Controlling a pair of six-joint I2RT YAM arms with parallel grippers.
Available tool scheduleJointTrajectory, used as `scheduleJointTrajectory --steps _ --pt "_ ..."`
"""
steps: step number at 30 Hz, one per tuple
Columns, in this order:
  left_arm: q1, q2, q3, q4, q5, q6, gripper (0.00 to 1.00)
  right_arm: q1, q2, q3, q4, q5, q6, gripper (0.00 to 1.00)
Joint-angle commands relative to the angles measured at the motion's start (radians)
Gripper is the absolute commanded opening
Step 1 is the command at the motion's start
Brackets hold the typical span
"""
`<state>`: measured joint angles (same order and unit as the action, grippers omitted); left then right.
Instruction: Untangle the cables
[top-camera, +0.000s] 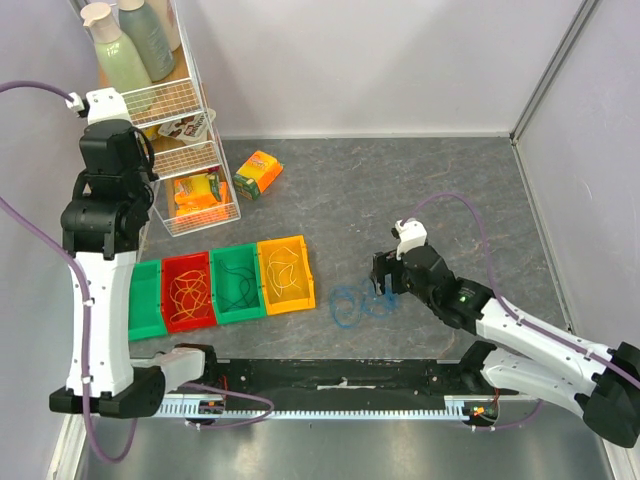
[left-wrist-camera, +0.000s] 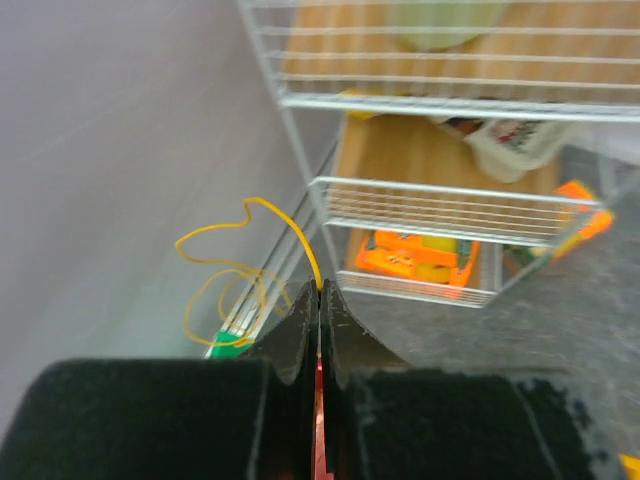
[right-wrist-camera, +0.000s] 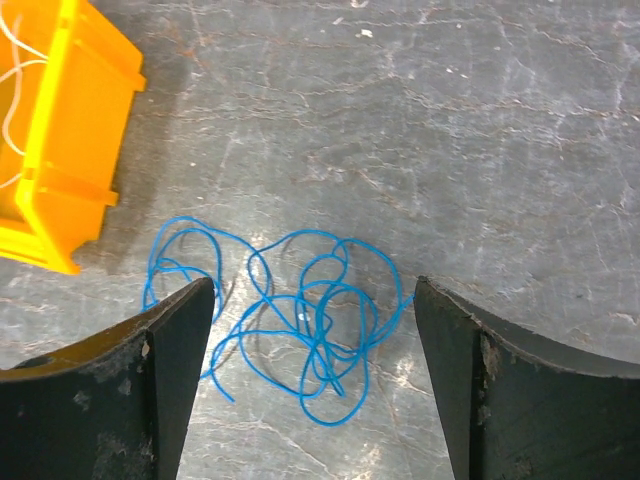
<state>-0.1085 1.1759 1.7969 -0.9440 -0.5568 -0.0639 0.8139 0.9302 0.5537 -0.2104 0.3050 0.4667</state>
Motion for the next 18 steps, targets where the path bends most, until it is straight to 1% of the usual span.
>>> scheduleJointTrajectory --steps 1,3,5,8,10,12,16,18 --pt "0.090 -0.062 -0.103 0.131 -0.158 0.007 0.02 -0.002 -0.027 0.063 -0.010 -0.086 -0.005 0.89" --pt "0.140 -0.094 -0.177 0.192 -0.169 0.012 0.02 -0.002 -0.030 0.064 -0.027 -0.090 -0.016 0.89" --pt "0.164 -0.110 -0.243 0.224 -0.167 0.007 0.02 -0.002 -0.031 0.071 -0.047 -0.078 -0.028 0.88" --pt "0.171 -0.125 -0.266 0.243 -0.143 -0.014 0.02 -0.002 -0.036 0.080 -0.064 -0.060 -0.036 0.88" --pt "0.171 -0.130 -0.222 0.226 -0.088 -0.039 0.02 -0.004 -0.039 0.078 -0.066 -0.053 -0.036 0.89" --pt "0.170 -0.127 -0.145 0.211 -0.033 -0.057 0.02 -0.002 -0.033 0.078 -0.060 -0.052 -0.023 0.89" --pt "0.170 -0.105 0.071 0.130 0.064 -0.111 0.02 -0.002 -0.010 0.074 -0.032 -0.061 0.003 0.89" --pt "0.170 -0.107 0.140 0.097 0.098 -0.134 0.02 -0.002 0.002 0.074 -0.027 -0.070 0.007 0.88"
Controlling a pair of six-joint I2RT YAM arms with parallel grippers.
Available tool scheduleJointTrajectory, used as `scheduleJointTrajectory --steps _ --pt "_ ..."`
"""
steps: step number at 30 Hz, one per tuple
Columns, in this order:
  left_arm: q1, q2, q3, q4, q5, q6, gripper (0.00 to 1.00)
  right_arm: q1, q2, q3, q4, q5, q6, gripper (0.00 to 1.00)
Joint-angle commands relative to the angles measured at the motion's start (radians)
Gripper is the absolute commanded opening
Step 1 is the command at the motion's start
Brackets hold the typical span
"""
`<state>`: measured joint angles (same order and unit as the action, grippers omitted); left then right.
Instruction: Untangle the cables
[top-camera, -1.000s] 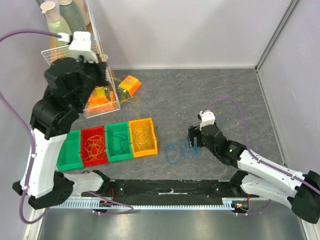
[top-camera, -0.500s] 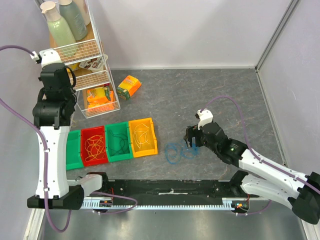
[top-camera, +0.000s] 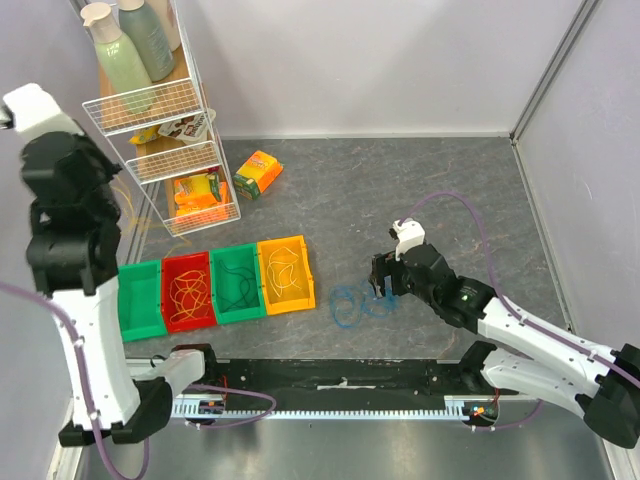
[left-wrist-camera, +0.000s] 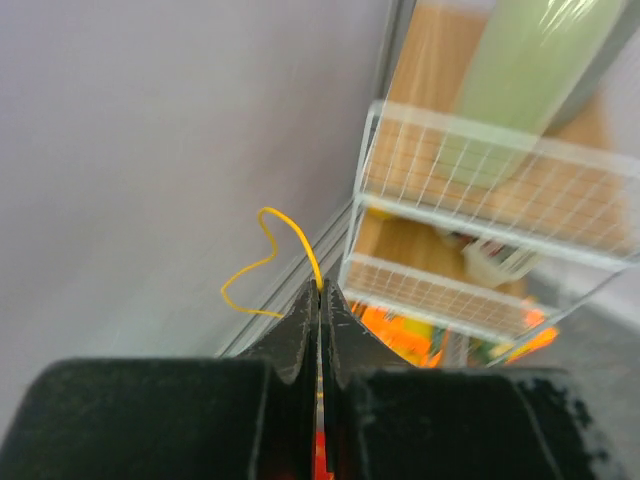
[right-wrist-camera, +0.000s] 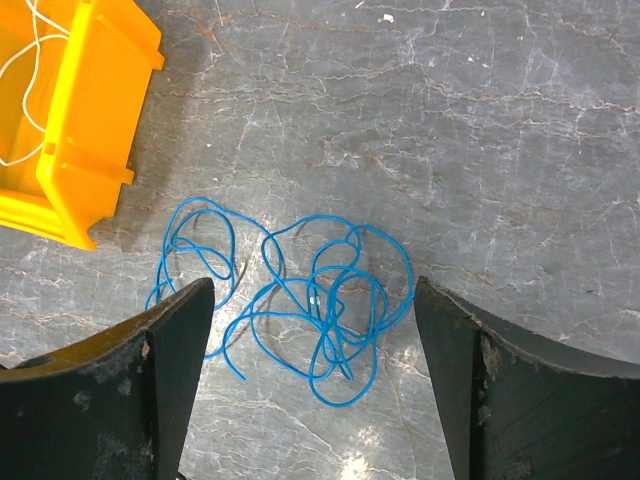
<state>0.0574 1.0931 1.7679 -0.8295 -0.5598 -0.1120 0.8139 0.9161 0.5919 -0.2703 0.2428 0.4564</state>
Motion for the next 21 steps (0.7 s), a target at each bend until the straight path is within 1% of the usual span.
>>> scheduleJointTrajectory --steps 1,7,10,15,21 --pt "0.005 -0.035 0.191 -0.029 0.113 -0.090 0.02 -0.002 0.021 0.037 0.036 -0.013 0.021 0.88" --pt "0.004 -0.110 0.199 -0.049 0.152 -0.072 0.02 -0.002 0.020 0.032 0.036 -0.010 0.005 0.88" --pt "0.005 -0.130 0.160 -0.048 0.173 -0.084 0.02 -0.002 0.020 0.029 0.034 -0.008 0.007 0.88" --pt "0.004 -0.142 0.104 -0.037 0.265 -0.110 0.02 -0.002 0.003 0.016 0.037 -0.004 0.013 0.89" --pt "0.005 -0.144 0.097 -0.025 0.265 -0.123 0.02 -0.002 -0.025 -0.012 0.037 0.003 0.022 0.89"
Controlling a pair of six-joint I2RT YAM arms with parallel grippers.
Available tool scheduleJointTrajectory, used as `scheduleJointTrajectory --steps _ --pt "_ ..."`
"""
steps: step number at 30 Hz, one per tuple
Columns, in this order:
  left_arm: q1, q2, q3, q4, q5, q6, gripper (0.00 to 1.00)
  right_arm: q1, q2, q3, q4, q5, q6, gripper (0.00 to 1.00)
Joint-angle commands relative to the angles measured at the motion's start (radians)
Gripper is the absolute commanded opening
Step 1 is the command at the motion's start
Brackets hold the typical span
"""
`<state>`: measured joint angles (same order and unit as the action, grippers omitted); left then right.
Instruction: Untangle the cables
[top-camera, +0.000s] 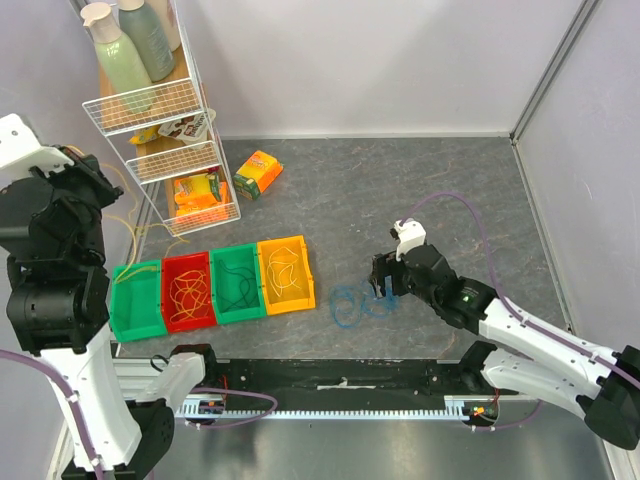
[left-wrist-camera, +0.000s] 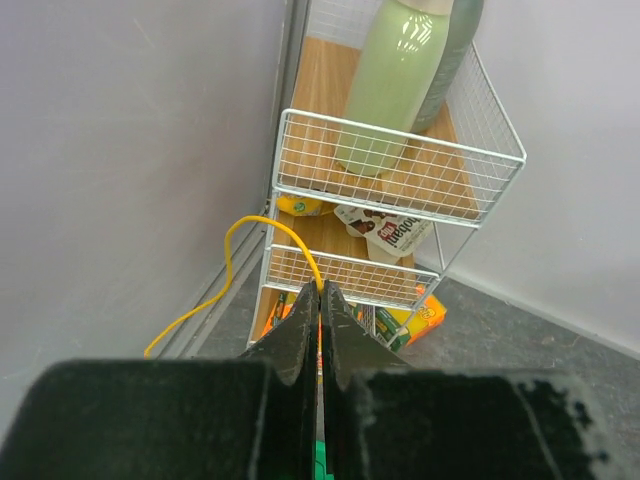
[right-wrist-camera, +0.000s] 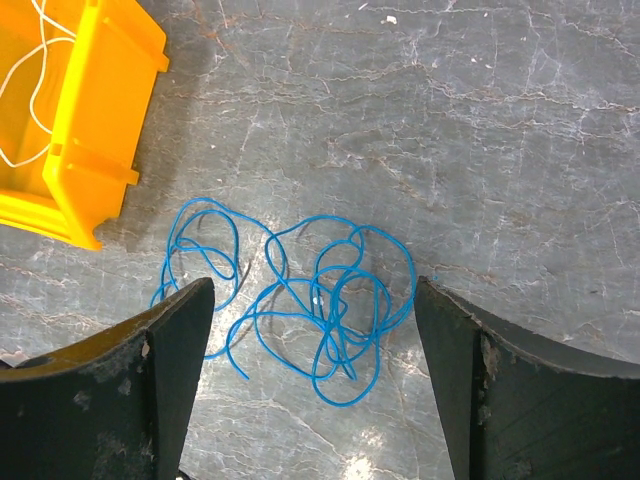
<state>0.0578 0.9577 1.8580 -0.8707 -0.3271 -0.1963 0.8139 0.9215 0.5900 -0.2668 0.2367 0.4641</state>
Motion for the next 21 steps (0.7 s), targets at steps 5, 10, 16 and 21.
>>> scheduleJointTrajectory --steps 5,10,16,21 --pt "0.005 -0.007 0.076 0.076 0.033 -0.034 0.02 -0.002 -0.027 -0.013 0.034 0.010 0.013 0.89" --pt "0.004 -0.001 0.127 0.154 0.086 -0.051 0.02 -0.002 -0.010 -0.006 0.044 0.009 0.016 0.89" --pt "0.004 0.013 0.159 0.199 0.151 -0.081 0.02 -0.002 -0.009 -0.012 0.052 0.009 0.015 0.89" --pt "0.004 0.030 0.181 0.219 0.172 -0.080 0.02 -0.002 -0.003 -0.013 0.055 0.012 0.013 0.89"
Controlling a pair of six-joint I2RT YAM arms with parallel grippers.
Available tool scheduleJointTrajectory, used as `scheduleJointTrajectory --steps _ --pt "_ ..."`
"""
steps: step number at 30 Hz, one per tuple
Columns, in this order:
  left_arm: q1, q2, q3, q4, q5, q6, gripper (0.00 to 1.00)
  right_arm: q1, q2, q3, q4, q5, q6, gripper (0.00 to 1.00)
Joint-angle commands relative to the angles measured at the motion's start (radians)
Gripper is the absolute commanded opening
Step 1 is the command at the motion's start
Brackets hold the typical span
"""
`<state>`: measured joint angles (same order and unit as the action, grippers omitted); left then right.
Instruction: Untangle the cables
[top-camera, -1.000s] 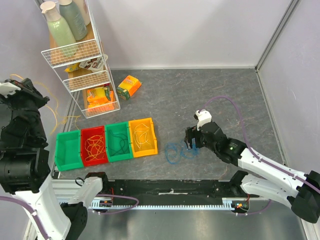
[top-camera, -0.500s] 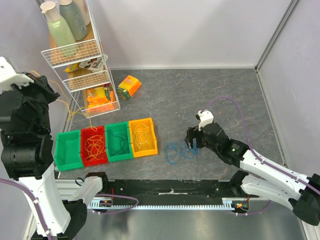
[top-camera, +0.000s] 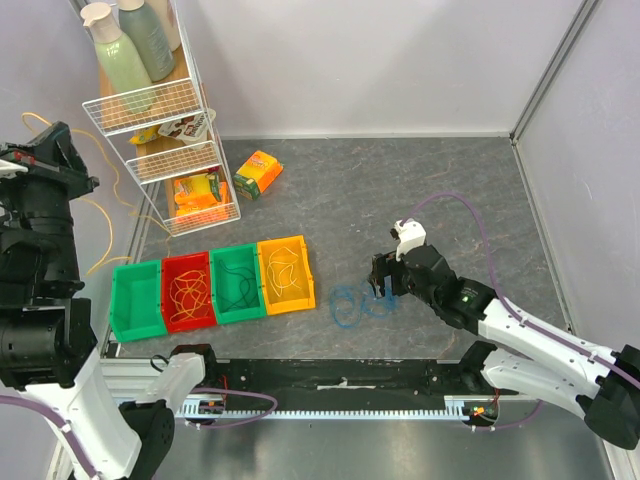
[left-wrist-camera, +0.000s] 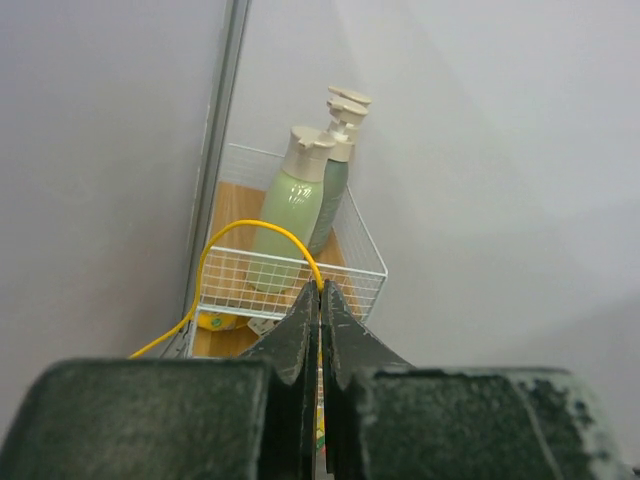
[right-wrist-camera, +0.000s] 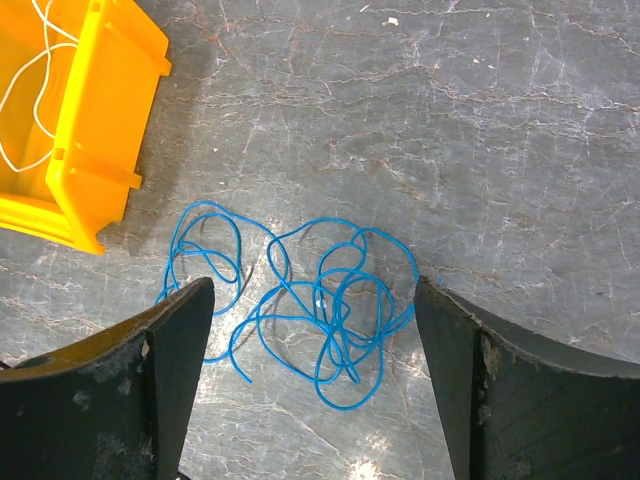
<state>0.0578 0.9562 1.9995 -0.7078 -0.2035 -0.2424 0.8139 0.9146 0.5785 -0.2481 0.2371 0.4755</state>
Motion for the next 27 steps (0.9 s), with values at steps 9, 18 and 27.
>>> scheduleJointTrajectory --steps 9,18,27 --pt "0.005 0.049 0.068 0.254 0.266 -0.061 0.02 -0.002 0.035 0.009 0.056 0.005 -0.003 0.89" --pt "0.005 0.036 0.059 0.277 0.247 -0.093 0.02 -0.002 0.032 0.003 0.061 0.005 0.000 0.89" --pt "0.004 -0.062 -0.097 0.186 0.151 -0.133 0.02 -0.002 0.020 -0.011 0.061 0.002 0.003 0.89"
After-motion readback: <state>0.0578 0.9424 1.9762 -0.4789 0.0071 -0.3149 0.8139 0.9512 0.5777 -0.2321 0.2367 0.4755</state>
